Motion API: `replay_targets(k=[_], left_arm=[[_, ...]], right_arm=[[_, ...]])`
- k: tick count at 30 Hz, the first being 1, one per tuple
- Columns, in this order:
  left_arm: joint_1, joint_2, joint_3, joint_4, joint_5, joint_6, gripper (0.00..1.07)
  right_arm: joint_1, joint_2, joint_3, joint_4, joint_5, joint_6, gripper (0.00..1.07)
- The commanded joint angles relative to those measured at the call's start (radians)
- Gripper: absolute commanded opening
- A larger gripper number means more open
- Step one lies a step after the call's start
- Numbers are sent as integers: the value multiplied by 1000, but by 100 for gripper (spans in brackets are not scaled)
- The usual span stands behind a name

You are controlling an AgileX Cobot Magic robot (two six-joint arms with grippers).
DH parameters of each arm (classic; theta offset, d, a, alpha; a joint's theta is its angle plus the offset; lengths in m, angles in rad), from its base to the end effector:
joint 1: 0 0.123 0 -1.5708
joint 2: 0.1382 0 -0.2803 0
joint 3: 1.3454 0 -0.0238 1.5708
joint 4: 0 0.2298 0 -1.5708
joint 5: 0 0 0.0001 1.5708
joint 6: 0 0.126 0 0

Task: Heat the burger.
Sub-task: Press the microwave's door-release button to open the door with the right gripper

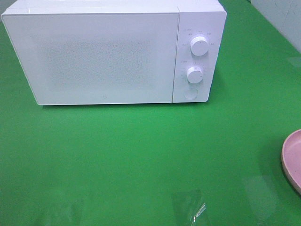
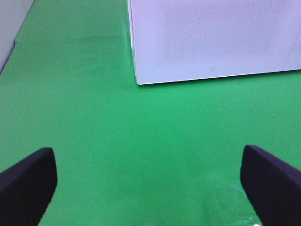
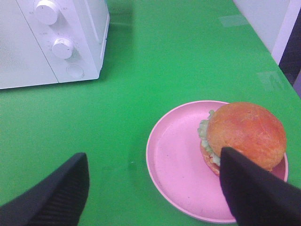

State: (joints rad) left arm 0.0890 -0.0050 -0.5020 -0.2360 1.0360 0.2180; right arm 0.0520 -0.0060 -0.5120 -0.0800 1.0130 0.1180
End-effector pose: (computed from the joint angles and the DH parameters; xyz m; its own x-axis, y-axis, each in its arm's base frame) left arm 0.0137 -0.0242 0.2571 -0.4036 0.0583 -0.9131 0.1344 0.9909 0.0038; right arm 0.0135 -0.0079 0.2605 -0.3928 0.0550 -0.9180 0.0401 0.9983 0.0426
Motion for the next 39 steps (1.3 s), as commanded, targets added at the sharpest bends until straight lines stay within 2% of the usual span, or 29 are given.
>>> replay_targets(k=[1,15,17,28,30,39], left_arm=[[3,-19,2,-1,-7,-1,98],[3,-19,2,-1,-7,-1,98],[3,-19,2,-1,-7,-1,98],[3,-19,2,-1,-7,0,98],[3,-19,2,-1,-7,0,98],[3,-19,2,-1,-7,0,98]], right_arm=[[-3,-23,2,-5,-8,-2,75],[-3,-17,-15,-5,-32,-3,75],[-3,33,-41,-5,-81,-3,75],[-3,199,-41,-6,-235,-3,75],[-3,273,-29,-6,-320,-3,75],[-3,378,10,-6,-450,1,75]])
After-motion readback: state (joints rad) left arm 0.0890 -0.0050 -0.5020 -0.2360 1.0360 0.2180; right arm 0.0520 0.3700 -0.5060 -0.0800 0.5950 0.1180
